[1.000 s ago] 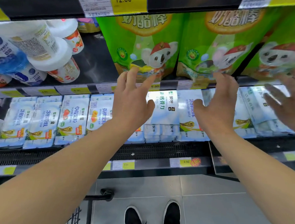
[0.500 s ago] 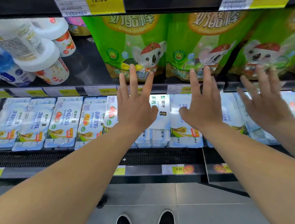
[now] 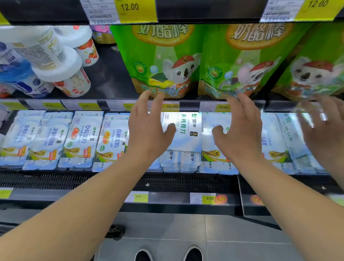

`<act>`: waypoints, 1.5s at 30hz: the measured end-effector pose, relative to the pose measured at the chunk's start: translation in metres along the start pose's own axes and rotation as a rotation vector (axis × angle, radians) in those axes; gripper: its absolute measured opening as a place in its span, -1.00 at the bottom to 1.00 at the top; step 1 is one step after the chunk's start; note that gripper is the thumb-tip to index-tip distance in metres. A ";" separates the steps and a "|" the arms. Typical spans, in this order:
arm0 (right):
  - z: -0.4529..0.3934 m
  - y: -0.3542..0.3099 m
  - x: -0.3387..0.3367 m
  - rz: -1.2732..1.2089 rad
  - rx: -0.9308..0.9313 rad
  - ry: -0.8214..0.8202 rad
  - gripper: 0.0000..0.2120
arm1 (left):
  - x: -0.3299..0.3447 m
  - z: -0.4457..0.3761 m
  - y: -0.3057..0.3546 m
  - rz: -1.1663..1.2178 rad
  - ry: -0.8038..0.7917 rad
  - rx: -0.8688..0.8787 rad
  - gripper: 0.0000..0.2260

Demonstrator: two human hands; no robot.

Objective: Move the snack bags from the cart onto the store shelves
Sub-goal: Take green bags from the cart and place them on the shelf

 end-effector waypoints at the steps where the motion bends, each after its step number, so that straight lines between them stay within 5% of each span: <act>1: -0.002 -0.009 -0.002 -0.030 -0.023 0.029 -0.35 | -0.014 -0.009 -0.008 0.113 0.069 -0.039 -0.41; 6: -0.020 -0.057 -0.008 -0.190 -0.133 0.113 -0.42 | -0.042 -0.061 -0.063 0.758 0.153 -0.570 -0.53; 9: -0.029 -0.078 0.000 -0.232 -0.147 0.089 -0.43 | -0.036 -0.078 -0.054 0.906 0.048 -0.623 -0.87; 17: -0.036 -0.093 0.020 -0.407 -0.063 0.055 -0.42 | -0.037 -0.089 -0.079 0.920 0.026 -0.621 -0.81; 33: -0.026 -0.097 0.026 -0.363 -0.034 0.069 -0.34 | -0.039 -0.089 -0.074 0.911 -0.082 -0.582 -0.81; 42: -0.026 -0.098 0.023 -0.317 -0.010 0.045 -0.32 | -0.051 -0.079 -0.078 0.783 -0.100 -0.563 -0.85; 45: -0.020 -0.093 0.019 -0.287 0.016 0.062 -0.32 | -0.064 -0.075 -0.082 0.618 0.001 -0.521 -0.94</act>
Point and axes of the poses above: each hand's wrist, its own z-axis away from the middle knuckle, its own x-axis out of the palm, y = z × x, the point moved 8 cm from there along -z, towards the middle knuckle, and after that the axes turned 5 degrees about -x, right-handed, at the moved point
